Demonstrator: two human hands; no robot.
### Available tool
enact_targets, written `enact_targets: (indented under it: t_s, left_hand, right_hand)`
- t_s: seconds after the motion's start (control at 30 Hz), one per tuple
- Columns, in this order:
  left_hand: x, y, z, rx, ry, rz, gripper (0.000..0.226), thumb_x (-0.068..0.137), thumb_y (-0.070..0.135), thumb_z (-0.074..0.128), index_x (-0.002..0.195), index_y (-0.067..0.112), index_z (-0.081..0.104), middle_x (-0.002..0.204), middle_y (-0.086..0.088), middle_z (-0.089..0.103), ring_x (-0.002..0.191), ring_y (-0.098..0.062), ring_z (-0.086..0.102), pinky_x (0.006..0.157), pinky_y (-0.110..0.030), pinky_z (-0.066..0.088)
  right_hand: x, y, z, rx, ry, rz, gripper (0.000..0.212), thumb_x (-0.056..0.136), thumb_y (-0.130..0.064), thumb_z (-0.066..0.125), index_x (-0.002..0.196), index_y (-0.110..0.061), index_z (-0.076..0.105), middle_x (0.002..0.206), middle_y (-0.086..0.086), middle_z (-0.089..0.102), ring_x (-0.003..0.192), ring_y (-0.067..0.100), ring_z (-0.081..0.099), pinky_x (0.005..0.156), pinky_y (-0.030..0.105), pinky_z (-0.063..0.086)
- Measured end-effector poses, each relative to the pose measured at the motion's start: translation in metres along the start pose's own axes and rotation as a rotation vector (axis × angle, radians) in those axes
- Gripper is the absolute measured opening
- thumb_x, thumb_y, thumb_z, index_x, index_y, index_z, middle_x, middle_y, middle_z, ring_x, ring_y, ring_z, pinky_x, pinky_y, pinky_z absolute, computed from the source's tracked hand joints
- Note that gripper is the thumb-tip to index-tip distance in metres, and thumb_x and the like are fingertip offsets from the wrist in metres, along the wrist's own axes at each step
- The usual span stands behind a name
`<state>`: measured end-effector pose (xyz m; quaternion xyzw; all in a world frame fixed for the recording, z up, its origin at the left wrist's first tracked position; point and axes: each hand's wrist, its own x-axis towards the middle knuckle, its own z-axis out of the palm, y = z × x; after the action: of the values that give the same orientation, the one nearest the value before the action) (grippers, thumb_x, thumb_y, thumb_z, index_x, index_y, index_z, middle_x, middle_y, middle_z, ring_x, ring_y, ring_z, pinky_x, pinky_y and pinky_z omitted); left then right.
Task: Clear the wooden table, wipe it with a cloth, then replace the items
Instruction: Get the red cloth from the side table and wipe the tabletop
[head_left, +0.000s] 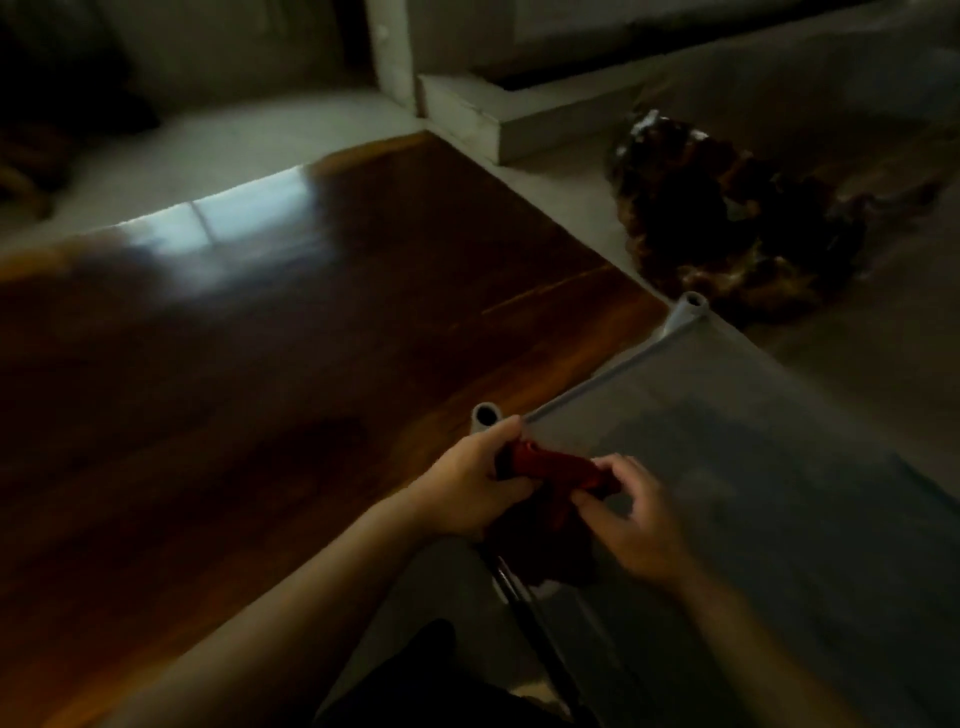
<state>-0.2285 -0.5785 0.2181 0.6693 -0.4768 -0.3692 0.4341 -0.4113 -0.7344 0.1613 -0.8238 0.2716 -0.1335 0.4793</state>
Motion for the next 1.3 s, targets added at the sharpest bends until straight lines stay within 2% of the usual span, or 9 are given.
enact_targets:
  t_s: [0.1, 0.17, 0.3, 0.47, 0.63, 0.8, 0.93, 1.1, 1.3]
  left_hand:
    - [-0.044, 0.001, -0.017, -0.048, 0.189, -0.030, 0.016, 0.089, 0.016, 0.067, 0.097, 0.023, 0.054, 0.097, -0.004, 0.063, 0.087, -0.021, 0.066, 0.077, -0.044, 0.058]
    - [-0.074, 0.000, -0.024, -0.088, 0.307, -0.070, 0.016, 0.089, 0.014, 0.068, 0.097, 0.020, 0.055, 0.095, -0.009, 0.064, 0.086, -0.028, 0.067, 0.075, -0.045, 0.057]
    - [-0.140, -0.008, -0.038, -0.095, 0.515, -0.172, 0.019, 0.090, 0.017, 0.068, 0.093, 0.032, 0.056, 0.091, 0.003, 0.065, 0.083, -0.016, 0.066, 0.071, -0.031, 0.056]
    - [-0.218, -0.022, -0.050, -0.146, 0.700, -0.273, 0.012, 0.093, 0.022, 0.064, 0.095, 0.032, 0.058, 0.093, 0.007, 0.066, 0.085, -0.016, 0.068, 0.075, -0.037, 0.059]
    - [-0.294, -0.047, -0.063, -0.188, 0.843, -0.350, 0.010, 0.092, 0.027, 0.066, 0.098, 0.031, 0.059, 0.096, -0.001, 0.068, 0.086, -0.022, 0.070, 0.078, -0.048, 0.060]
    - [-0.361, -0.081, -0.087, -0.269, 0.899, -0.372, 0.011, 0.092, 0.028, 0.066, 0.100, 0.031, 0.059, 0.097, -0.002, 0.069, 0.086, -0.019, 0.071, 0.077, -0.044, 0.061]
    - [-0.408, -0.111, -0.115, -0.284, 0.877, -0.393, 0.012, 0.093, 0.026, 0.065, 0.099, 0.034, 0.059, 0.095, 0.001, 0.069, 0.083, -0.015, 0.071, 0.070, -0.030, 0.058]
    - [-0.472, -0.154, -0.160, -0.348, 0.788, -0.448, 0.020, 0.088, 0.017, 0.063, 0.099, 0.033, 0.058, 0.094, -0.004, 0.066, 0.076, -0.019, 0.068, 0.067, -0.033, 0.058]
    - [-0.511, -0.194, -0.208, -0.325, 0.686, -0.478, 0.018, 0.089, 0.021, 0.066, 0.098, 0.036, 0.060, 0.101, -0.002, 0.069, 0.088, -0.018, 0.071, 0.076, -0.047, 0.061]
  right_hand:
    - [0.004, -0.036, 0.024, 0.040, -0.119, -0.139, 0.039, 0.076, -0.066, 0.070, 0.098, -0.034, 0.063, 0.096, -0.014, 0.064, 0.094, 0.004, 0.064, 0.075, 0.013, 0.051]
    - [0.008, -0.056, 0.048, 0.075, -0.186, -0.210, 0.040, 0.072, -0.059, 0.076, 0.093, -0.028, 0.062, 0.089, -0.007, 0.065, 0.083, 0.011, 0.065, 0.070, 0.022, 0.055]
    - [0.016, -0.087, 0.100, 0.077, -0.410, -0.309, 0.026, 0.086, -0.021, 0.075, 0.088, -0.038, 0.056, 0.081, -0.007, 0.062, 0.065, 0.013, 0.061, 0.057, 0.024, 0.053]
    - [0.007, -0.124, 0.164, 0.061, -0.633, -0.415, 0.018, 0.093, -0.027, 0.063, 0.093, -0.042, 0.053, 0.089, -0.010, 0.063, 0.070, 0.012, 0.064, 0.060, 0.019, 0.053]
    - [-0.011, -0.160, 0.231, 0.045, -0.808, -0.418, 0.026, 0.098, -0.017, 0.066, 0.095, -0.041, 0.055, 0.097, -0.013, 0.066, 0.079, 0.009, 0.068, 0.066, 0.018, 0.055]
    - [-0.029, -0.195, 0.296, -0.067, -0.883, -0.410, 0.027, 0.097, -0.022, 0.066, 0.098, -0.047, 0.055, 0.102, -0.019, 0.066, 0.089, 0.007, 0.069, 0.070, 0.025, 0.060]
    - [-0.040, -0.218, 0.349, -0.127, -0.877, -0.366, 0.028, 0.098, -0.021, 0.064, 0.100, -0.048, 0.056, 0.100, -0.018, 0.066, 0.085, 0.009, 0.069, 0.071, 0.030, 0.061]
    - [-0.057, -0.243, 0.426, -0.194, -0.867, -0.291, 0.031, 0.098, -0.015, 0.061, 0.101, -0.046, 0.057, 0.097, -0.020, 0.065, 0.081, 0.009, 0.068, 0.067, 0.029, 0.060]
    - [-0.063, -0.264, 0.492, -0.233, -0.796, -0.176, 0.031, 0.098, -0.015, 0.063, 0.093, -0.045, 0.059, 0.091, -0.011, 0.069, 0.079, 0.007, 0.067, 0.070, 0.033, 0.060]
